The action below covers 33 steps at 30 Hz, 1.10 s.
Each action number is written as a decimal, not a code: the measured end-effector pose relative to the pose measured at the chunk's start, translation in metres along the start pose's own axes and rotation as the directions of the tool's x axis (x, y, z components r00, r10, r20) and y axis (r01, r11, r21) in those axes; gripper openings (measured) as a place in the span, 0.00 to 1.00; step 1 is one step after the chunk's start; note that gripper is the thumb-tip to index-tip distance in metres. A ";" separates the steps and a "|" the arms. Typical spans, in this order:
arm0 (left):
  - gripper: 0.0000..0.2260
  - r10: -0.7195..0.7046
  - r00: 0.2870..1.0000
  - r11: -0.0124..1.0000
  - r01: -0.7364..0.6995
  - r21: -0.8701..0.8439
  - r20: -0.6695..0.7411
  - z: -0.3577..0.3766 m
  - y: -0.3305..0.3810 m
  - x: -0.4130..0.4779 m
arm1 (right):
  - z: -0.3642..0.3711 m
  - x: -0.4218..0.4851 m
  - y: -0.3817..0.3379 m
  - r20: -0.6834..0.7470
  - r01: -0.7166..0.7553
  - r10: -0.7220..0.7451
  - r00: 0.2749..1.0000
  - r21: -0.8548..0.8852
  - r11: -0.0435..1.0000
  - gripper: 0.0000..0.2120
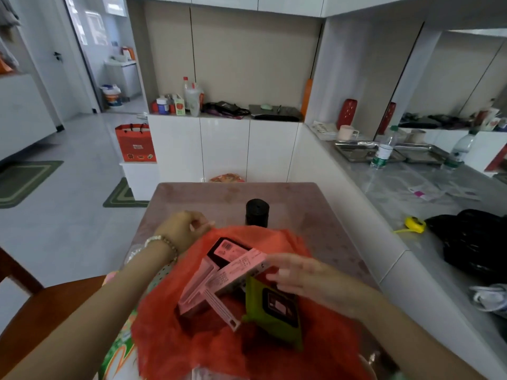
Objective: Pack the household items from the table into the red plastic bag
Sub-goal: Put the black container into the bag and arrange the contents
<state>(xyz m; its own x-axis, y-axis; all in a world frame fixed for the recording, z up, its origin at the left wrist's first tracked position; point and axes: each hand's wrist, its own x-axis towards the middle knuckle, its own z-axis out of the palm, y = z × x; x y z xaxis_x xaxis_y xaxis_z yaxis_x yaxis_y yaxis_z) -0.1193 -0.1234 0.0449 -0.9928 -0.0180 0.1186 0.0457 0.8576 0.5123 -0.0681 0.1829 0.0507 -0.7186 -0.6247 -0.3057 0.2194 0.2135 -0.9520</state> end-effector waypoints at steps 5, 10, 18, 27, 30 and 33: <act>0.08 -0.054 0.998 0.986 0.050 -0.159 -0.023 0.011 0.001 0.070 | -0.061 0.078 -0.052 -0.201 0.173 -0.166 0.965 0.015 0.985 0.22; 0.23 -0.189 0.969 0.917 0.233 -0.324 0.160 0.088 -0.009 0.151 | -0.127 0.192 -0.010 -0.401 0.032 -0.010 0.916 0.049 0.998 0.22; 0.49 -0.239 0.919 0.934 0.306 -0.187 0.312 0.204 -0.030 0.245 | -0.171 0.301 0.075 -0.381 -0.168 0.275 0.882 0.292 0.942 0.28; 0.44 -0.194 0.953 0.896 0.269 -0.354 0.231 0.260 -0.032 0.285 | -0.186 0.334 0.097 -0.314 -0.150 0.215 0.925 0.220 0.964 0.19; 0.35 -0.296 0.933 0.749 0.359 -0.557 0.204 0.245 -0.028 0.282 | -0.186 0.320 0.080 -0.350 -0.097 0.089 0.932 -0.005 0.995 0.22; 0.25 -0.324 0.889 0.539 0.456 -0.709 0.325 0.199 -0.010 0.270 | -0.180 0.296 0.046 -0.347 0.007 -0.100 0.933 -0.260 0.966 0.34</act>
<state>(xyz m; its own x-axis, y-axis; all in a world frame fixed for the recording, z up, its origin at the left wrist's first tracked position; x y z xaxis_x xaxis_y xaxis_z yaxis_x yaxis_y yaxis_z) -0.4096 -0.0341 -0.0975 -0.9330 -0.1272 -0.3368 -0.3490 0.0899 0.9328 -0.3898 0.1427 -0.0808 -0.9210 -0.3433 -0.1841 0.0352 0.3973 -0.9170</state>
